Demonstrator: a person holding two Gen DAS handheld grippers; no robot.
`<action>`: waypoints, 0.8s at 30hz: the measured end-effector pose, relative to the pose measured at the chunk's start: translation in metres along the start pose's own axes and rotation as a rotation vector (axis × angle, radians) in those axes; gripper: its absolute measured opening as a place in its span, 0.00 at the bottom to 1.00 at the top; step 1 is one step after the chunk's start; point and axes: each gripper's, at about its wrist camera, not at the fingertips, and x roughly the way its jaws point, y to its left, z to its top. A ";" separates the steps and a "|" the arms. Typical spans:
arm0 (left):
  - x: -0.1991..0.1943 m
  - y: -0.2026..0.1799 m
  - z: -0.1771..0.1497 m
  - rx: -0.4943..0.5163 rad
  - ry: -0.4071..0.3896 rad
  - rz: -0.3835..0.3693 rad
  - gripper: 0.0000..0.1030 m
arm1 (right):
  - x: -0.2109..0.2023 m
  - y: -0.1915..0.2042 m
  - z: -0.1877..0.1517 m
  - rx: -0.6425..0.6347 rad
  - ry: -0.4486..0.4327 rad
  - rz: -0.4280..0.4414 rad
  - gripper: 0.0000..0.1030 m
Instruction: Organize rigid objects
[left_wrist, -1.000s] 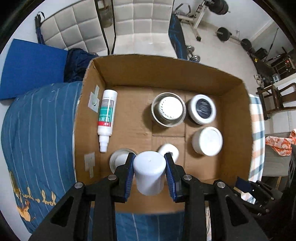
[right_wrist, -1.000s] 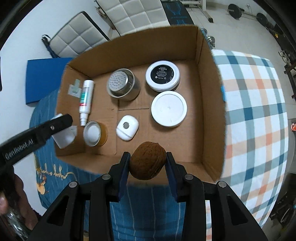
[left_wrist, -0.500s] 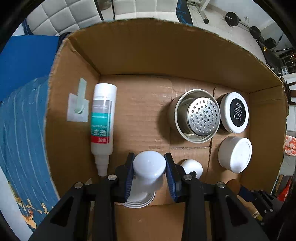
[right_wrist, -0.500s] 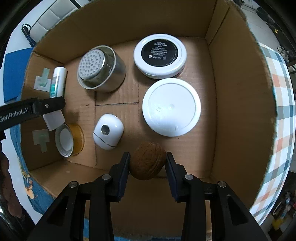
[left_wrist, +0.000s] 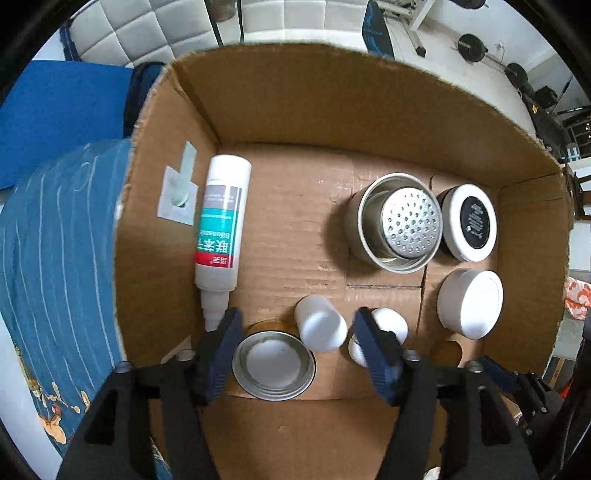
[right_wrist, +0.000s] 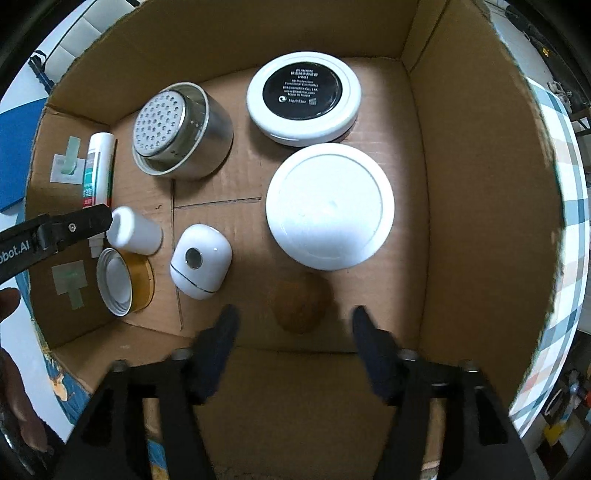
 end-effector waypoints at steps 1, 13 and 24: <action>-0.004 0.000 -0.003 0.002 -0.015 0.005 0.75 | -0.002 -0.002 0.000 -0.003 -0.003 -0.004 0.72; -0.052 -0.007 -0.033 0.015 -0.142 0.045 0.93 | -0.039 0.003 -0.009 -0.003 -0.117 -0.082 1.00; -0.085 -0.008 -0.064 -0.012 -0.201 0.032 0.93 | -0.074 0.001 -0.023 -0.015 -0.183 -0.092 1.00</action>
